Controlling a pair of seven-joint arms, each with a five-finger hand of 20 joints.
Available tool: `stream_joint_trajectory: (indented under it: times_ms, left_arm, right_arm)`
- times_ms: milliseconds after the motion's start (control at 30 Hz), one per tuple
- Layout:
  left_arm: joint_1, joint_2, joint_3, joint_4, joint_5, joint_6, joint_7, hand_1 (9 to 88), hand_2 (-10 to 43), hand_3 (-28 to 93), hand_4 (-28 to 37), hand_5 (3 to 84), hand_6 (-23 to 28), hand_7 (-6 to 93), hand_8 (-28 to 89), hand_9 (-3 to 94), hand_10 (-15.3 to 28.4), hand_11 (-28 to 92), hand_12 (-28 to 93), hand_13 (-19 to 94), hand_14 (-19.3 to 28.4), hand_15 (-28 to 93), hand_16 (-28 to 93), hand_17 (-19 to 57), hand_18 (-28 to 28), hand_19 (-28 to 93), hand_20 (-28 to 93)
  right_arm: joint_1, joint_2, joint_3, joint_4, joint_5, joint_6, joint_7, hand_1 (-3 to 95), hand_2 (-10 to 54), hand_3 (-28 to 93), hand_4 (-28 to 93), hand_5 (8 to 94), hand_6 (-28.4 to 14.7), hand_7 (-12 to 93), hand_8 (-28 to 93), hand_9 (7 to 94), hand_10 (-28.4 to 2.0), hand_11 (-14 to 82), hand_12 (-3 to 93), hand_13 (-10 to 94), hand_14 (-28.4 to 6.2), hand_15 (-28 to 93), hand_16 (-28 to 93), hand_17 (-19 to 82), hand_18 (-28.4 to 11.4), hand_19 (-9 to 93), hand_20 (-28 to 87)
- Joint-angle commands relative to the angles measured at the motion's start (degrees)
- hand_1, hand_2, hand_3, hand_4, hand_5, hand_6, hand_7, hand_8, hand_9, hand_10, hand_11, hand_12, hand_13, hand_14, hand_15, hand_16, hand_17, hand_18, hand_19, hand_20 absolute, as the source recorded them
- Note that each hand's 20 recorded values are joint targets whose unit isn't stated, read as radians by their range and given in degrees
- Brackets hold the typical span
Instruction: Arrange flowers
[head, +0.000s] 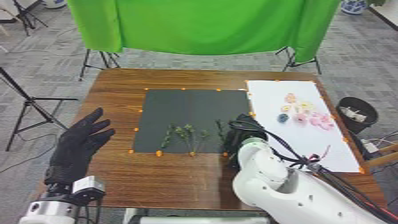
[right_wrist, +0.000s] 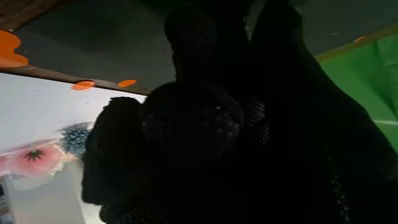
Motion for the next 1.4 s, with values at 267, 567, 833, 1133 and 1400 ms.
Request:
stream_joint_trajectory:
  times_ms: [267, 567, 833, 1133, 1400]
  left_arm:
    - [1.9, -1.08, -1.00, -0.48, 0.64, -0.18, -0.41, 30.7, 8.9, 63, -20.7, 36.2, 9.2, 11.1, -8, 30.6, 17.8, 27, 12, 19, 23.8, 56, -11, -11.2, 19.1, 42, 12]
    - [2.0, -0.67, -0.62, -0.52, 0.12, 0.28, 0.58, 30.4, 8.6, 64, -20.9, 36.1, 9.0, 11.3, -8, 30.5, 17.7, 27, 11, 19, 23.5, 55, -11, -11.2, 18.9, 42, 12]
    - [1.0, -0.27, 0.02, -0.20, 0.06, 0.24, 0.63, 30.1, 8.3, 64, -21.2, 36.1, 8.8, 11.4, -9, 30.2, 17.2, 27, 11, 19, 23.1, 56, -11, -11.1, 18.6, 42, 13]
    - [0.1, -0.74, 1.38, -0.14, 0.32, 0.35, 0.59, 29.8, 7.9, 65, -21.9, 36.1, 8.7, 11.4, -9, 29.9, 17.0, 27, 11, 19, 22.7, 56, -11, -10.9, 18.4, 41, 13]
    - [-0.9, -1.22, 2.37, -0.04, 0.46, 0.19, 0.51, 29.9, 8.0, 65, -22.2, 36.2, 8.7, 11.5, -9, 29.8, 16.9, 28, 11, 18, 22.7, 56, -11, -10.9, 18.3, 41, 13]
  right_arm:
    - [-2.4, 0.2, 3.5, -3.5, -2.4, -4.7, -0.4, 45.7, -9.5, 67, -20, 81.0, -6.6, 18, 12, 88.5, -14.1, 28.0, 17.4, 94, -0.2, 60, 16, 73, -7.6, 93, 23]
    - [-2.1, 2.0, 5.0, -4.8, -5.1, -6.8, -0.7, 41.7, -9.4, 70, -19, 78.1, -7.7, 19, -1, 86.6, -15.6, 28.2, 16.8, 93, -0.7, 60, 16, 73, -7.0, 93, 23]
    - [2.3, 4.3, 3.3, -4.3, -4.1, -3.2, -4.1, 39.3, -6.4, 70, -19, 64.1, -9.5, 21, -9, 74.2, -19.8, 28.6, 16.3, 83, -6.2, 65, 14, 65, -11.1, 93, 16]
    - [7.2, 6.0, 4.3, 1.2, 1.8, -7.5, -2.8, 39.5, -5.7, 73, -20, 59.7, -8.9, 20, -9, 64.3, -22.0, 19.5, 13.6, 79, -7.4, 67, 12, 61, -11.7, 93, 14]
    - [8.7, 6.8, 7.4, 6.2, 5.6, -12.2, 1.7, 39.6, -6.2, 73, -21, 52.4, -10.3, 17, -9, 54.6, -24.5, 13.4, 12.8, 78, -8.0, 70, 11, 62, -12.0, 93, 15]
